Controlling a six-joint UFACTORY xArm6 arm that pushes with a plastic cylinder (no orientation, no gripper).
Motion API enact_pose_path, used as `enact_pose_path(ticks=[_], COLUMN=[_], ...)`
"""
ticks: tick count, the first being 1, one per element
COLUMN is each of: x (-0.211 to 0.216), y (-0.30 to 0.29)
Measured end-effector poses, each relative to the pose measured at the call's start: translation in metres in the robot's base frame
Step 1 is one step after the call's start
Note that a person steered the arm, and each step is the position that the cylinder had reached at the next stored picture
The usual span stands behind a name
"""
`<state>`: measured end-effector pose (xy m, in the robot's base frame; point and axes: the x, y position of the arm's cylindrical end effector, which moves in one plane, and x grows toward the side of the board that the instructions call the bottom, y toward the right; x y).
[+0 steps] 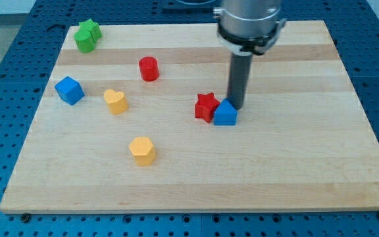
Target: Move the blue triangle closer to the blue cube
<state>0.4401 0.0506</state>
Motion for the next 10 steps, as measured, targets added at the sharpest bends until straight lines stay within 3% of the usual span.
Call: enact_pose_path(ticks=[1, 2, 3, 4, 5, 7, 8, 10], x=[0.037, 0.042, 0.028, 0.061, 0.095, 0.078, 0.081, 0.082], y=[-0.032, -0.020, 0.036, 0.048, 0.019, -0.128, -0.124, -0.047])
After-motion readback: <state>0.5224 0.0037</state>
